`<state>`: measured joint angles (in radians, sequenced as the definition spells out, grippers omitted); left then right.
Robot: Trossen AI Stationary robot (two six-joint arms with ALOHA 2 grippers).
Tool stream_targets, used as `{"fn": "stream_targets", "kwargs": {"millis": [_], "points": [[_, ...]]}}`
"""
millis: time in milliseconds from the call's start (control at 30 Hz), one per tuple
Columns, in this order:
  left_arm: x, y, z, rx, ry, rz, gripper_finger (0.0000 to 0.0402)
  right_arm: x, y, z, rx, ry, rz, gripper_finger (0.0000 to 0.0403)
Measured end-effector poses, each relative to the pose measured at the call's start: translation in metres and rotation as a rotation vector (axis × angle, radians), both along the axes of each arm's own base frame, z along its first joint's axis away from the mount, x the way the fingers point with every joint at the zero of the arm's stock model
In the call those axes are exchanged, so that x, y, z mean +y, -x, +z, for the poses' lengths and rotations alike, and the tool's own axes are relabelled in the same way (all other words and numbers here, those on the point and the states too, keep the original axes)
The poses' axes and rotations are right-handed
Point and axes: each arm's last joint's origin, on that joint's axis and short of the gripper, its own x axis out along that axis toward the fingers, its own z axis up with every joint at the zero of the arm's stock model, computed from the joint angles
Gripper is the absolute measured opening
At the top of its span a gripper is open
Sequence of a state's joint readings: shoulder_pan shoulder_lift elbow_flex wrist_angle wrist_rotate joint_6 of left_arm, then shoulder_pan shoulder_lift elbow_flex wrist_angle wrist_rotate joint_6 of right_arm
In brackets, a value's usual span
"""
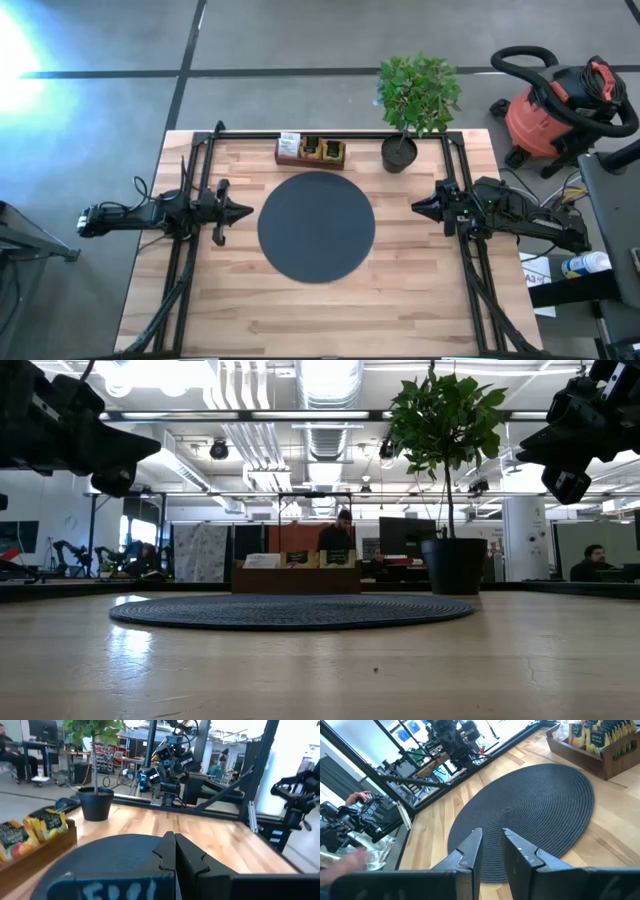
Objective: Pick & Place Tea
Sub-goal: Return to Home Position
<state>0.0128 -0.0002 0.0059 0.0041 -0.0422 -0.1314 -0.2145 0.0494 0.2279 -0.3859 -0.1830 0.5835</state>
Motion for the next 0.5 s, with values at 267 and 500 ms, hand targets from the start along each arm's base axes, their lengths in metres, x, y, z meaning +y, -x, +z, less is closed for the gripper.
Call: {"fn": "stream_targets", "kwargs": {"millis": [267, 500], "points": [[0.0, -0.0001, 0.003, -0.023, 0.039, 0.0, 0.0, 0.0, 0.0, 0.0, 0.0, 0.0, 0.0, 0.0068], [0.0, 0.0, 0.0034, -0.026, 0.041, 0.0, 0.0, 0.0, 0.0, 0.0, 0.0, 0.0, 0.0, 0.0068]]}}
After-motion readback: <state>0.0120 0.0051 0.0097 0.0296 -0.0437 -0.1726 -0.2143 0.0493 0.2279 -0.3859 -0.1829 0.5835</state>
